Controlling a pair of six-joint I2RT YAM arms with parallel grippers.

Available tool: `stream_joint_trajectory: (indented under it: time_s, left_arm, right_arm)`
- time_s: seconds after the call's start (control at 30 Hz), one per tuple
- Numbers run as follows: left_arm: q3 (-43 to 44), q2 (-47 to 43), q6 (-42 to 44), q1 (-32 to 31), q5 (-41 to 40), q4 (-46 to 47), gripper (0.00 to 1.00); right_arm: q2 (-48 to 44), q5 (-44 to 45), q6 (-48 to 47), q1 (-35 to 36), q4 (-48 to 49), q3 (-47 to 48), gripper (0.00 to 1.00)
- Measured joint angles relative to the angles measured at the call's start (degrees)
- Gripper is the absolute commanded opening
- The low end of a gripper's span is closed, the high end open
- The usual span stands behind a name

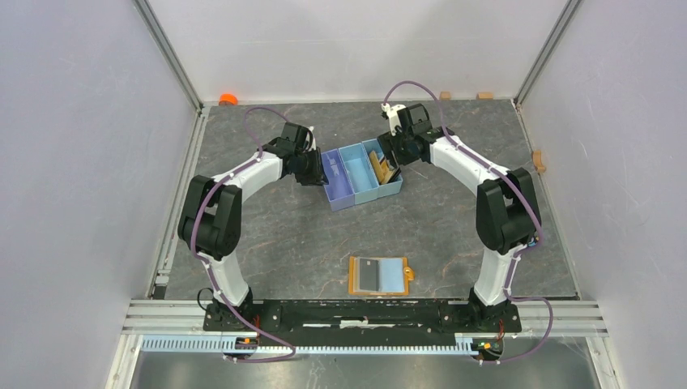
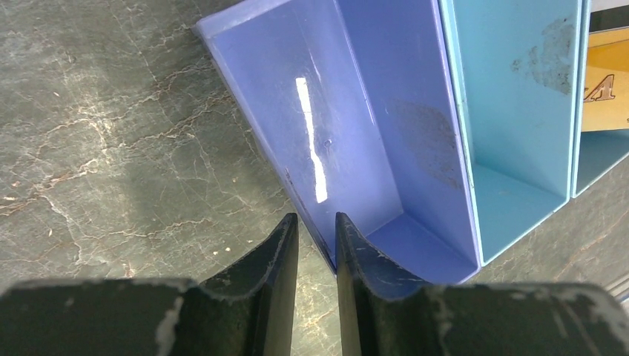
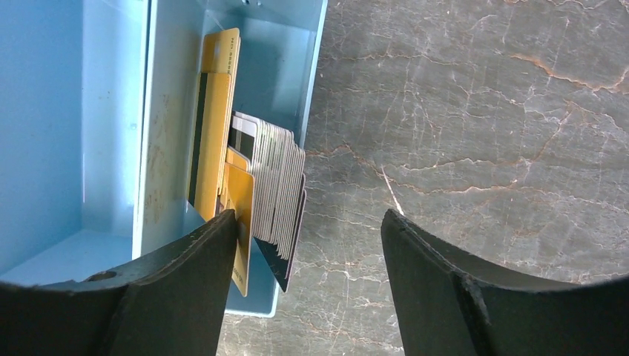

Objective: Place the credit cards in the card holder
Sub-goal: Pick up the credit card from the storage box.

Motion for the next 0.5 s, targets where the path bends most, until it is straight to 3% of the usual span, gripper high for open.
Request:
stream_joint_trajectory:
  time_s: [0.37,0.5]
  left_arm:
    - [0.7,0.28,0.83,-0.33,-0.33,-0.79,0.3]
    - [0.72,0.33,0.85,-0.35,-0.42,-0.81,0.29]
  right_arm:
    - [-0.98,-2.14,0.17,0.09,-0.83,0.02,0.47]
    - [-1.92,-2.67,0.11,0.09,-0.87,0.02,0.34]
